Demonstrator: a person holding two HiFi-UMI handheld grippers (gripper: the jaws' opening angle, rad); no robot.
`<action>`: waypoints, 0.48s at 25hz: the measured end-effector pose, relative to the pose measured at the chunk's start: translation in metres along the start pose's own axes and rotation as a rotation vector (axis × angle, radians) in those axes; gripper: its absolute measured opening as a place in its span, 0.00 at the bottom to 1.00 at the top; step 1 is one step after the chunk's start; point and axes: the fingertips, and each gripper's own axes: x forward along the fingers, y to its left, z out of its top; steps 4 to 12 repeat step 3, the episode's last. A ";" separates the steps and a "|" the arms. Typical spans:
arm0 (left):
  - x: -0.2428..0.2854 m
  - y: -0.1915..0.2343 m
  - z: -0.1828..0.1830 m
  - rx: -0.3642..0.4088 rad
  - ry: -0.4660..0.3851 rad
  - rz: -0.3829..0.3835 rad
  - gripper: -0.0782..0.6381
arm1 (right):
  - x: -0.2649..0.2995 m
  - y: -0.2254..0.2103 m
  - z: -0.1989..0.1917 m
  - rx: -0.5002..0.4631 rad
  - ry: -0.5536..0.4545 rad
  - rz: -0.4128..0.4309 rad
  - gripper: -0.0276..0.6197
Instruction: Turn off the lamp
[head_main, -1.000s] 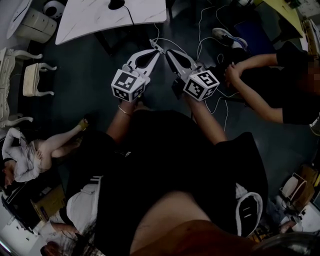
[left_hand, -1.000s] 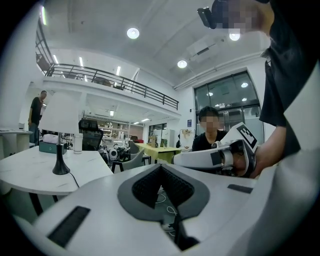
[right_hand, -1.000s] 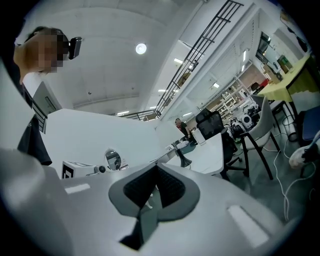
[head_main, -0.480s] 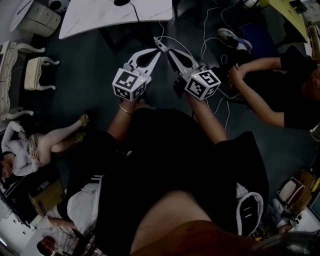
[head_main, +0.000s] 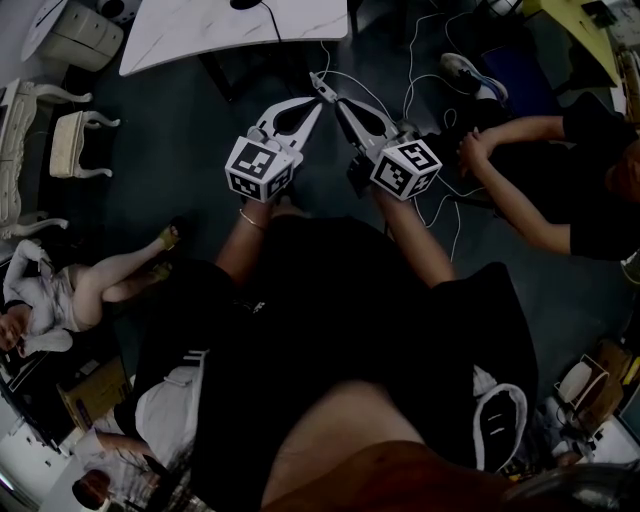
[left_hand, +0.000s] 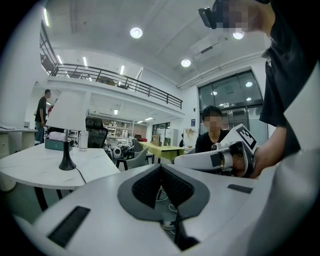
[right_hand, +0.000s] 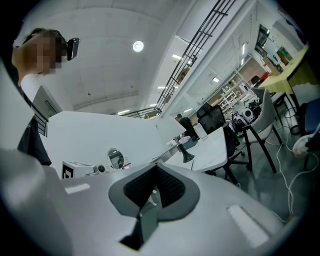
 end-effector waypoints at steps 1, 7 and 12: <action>0.000 0.001 0.000 0.000 0.000 0.001 0.12 | 0.001 0.000 0.000 0.001 0.001 0.000 0.04; -0.002 0.002 -0.001 -0.001 0.001 0.004 0.12 | 0.002 0.000 -0.002 0.004 0.002 0.000 0.04; -0.002 0.002 -0.001 -0.001 0.001 0.004 0.12 | 0.002 0.000 -0.002 0.004 0.002 0.000 0.04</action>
